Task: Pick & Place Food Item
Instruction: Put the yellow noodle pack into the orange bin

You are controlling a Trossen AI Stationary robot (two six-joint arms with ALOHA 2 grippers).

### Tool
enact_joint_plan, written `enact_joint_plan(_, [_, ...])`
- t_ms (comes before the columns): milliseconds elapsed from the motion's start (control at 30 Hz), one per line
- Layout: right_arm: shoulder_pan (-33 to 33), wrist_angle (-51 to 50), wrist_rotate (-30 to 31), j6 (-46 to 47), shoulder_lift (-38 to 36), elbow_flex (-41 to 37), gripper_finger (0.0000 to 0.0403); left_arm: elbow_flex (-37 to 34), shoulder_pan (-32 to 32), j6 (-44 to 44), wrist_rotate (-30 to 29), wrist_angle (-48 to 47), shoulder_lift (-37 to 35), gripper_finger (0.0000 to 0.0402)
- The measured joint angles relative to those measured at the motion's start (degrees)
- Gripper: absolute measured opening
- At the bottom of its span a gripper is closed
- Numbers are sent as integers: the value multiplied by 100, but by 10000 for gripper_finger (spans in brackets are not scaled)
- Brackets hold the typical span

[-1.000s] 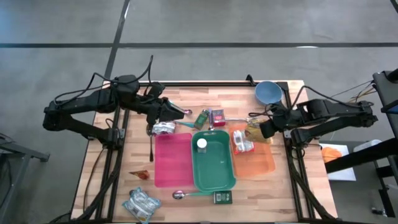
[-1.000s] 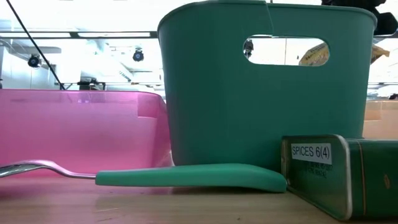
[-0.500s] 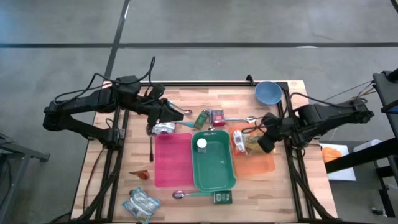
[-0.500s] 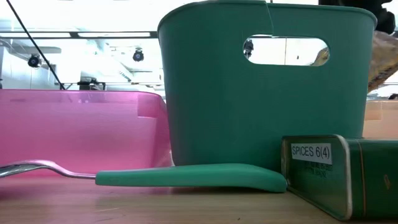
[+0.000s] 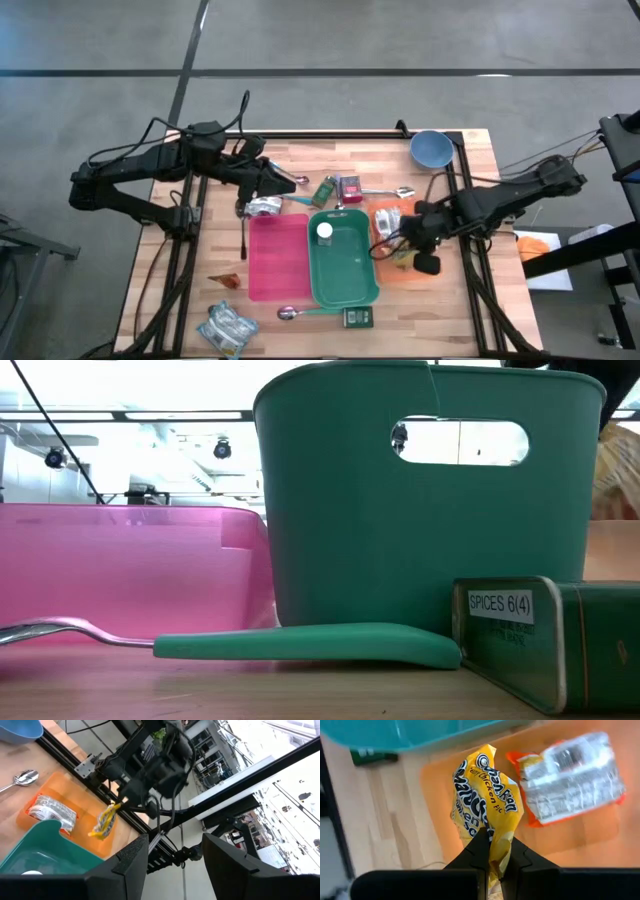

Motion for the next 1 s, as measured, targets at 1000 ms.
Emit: enact_joint_plan(1000, [-485, -195, -3, -3924, 2343, 855, 13, -2, -2, 18, -7, -12, 0, 186])
